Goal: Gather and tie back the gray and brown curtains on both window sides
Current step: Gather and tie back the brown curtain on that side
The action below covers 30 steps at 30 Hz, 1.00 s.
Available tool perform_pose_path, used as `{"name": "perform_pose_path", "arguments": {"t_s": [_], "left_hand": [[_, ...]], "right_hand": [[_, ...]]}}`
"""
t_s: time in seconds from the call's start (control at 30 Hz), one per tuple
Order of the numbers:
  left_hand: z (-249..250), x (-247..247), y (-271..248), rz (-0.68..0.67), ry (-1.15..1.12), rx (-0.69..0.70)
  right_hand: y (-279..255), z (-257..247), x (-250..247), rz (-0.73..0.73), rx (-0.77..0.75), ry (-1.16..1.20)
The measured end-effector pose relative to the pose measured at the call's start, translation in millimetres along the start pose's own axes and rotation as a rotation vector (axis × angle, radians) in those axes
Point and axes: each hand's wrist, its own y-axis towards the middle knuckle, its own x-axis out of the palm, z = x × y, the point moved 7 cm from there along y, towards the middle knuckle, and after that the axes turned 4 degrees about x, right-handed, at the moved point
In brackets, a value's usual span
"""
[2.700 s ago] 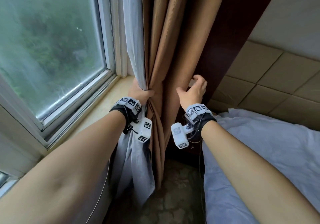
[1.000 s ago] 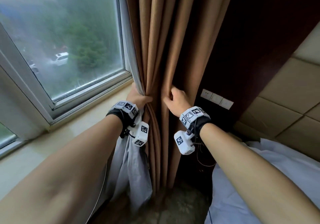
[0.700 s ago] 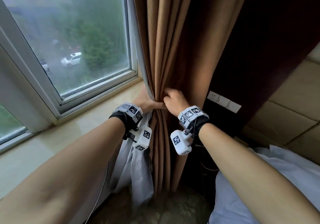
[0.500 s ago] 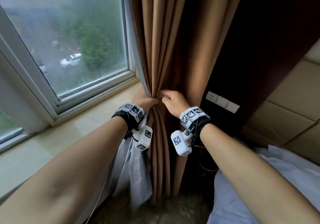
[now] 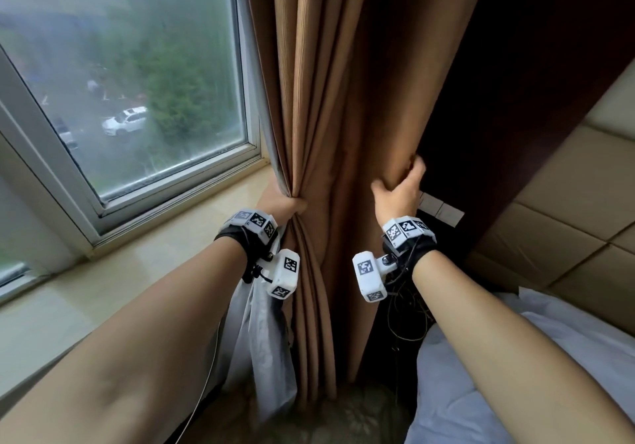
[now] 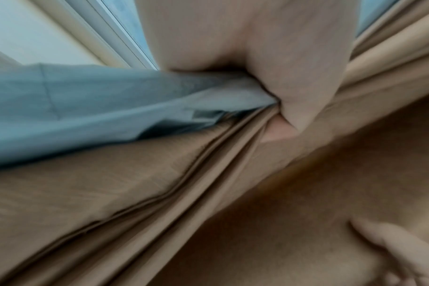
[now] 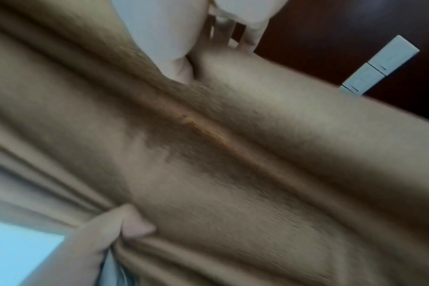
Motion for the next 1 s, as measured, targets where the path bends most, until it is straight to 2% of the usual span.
{"name": "perform_pose_path", "arguments": {"t_s": [0.17, 0.37, 0.43, 0.57, 0.63, 0.7, 0.87, 0.93, 1.0], "left_hand": [[3, -2, 1, 0.017, -0.076, 0.031], [14, -8, 2, -0.077, -0.135, 0.128], [10, -8, 4, -0.146, -0.160, 0.142], [-10, -8, 13, -0.251, -0.127, 0.122], [-11, -3, 12, -0.299, -0.098, 0.157], [-15, -6, 16, -0.281, -0.074, 0.160], [0, -29, 13, -0.168, -0.055, 0.182], [2, -34, 9, -0.147, -0.042, 0.153], [-8, -38, 12, -0.103, 0.013, 0.097]], "right_hand": [[-23, -15, 25, -0.201, -0.119, -0.063], [-54, -40, 60, -0.428, -0.197, -0.169], [-62, -52, 70, -0.486, -0.189, -0.175], [-74, -60, 87, -0.578, -0.073, -0.186], [-77, -59, 94, -0.599, -0.019, -0.229], [-77, -58, 100, -0.592, -0.002, -0.241], [-81, -58, 109, -0.696, -0.101, -0.105], [-79, -49, 108, -0.666, -0.074, -0.095], [-70, -36, 99, -0.530, -0.025, -0.108]]}}
